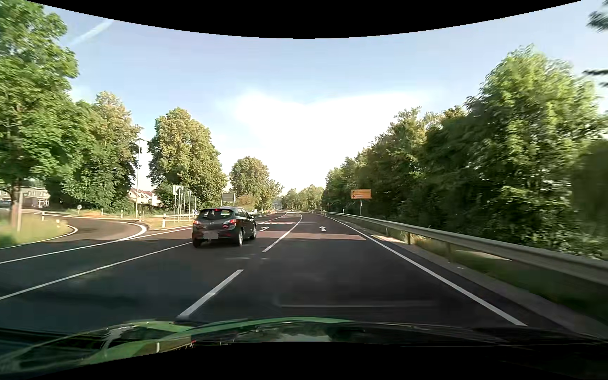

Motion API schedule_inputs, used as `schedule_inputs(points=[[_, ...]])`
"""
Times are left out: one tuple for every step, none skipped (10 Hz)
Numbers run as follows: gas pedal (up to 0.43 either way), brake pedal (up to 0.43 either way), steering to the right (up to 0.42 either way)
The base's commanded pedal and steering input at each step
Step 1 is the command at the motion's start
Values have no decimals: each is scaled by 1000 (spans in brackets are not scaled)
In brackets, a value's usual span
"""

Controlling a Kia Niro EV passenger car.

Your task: Follow the waypoints while adhering to traffic rules and regulations

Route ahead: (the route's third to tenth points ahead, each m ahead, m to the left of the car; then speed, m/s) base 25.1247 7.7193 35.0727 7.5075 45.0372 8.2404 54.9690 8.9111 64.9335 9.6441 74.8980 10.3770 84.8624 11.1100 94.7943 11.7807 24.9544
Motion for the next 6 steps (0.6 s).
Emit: schedule_inputs(points=[[240,0,-6],[240,0,-6],[240,0,-6],[240,0,-6],[240,0,-6],[240,0,-6]])
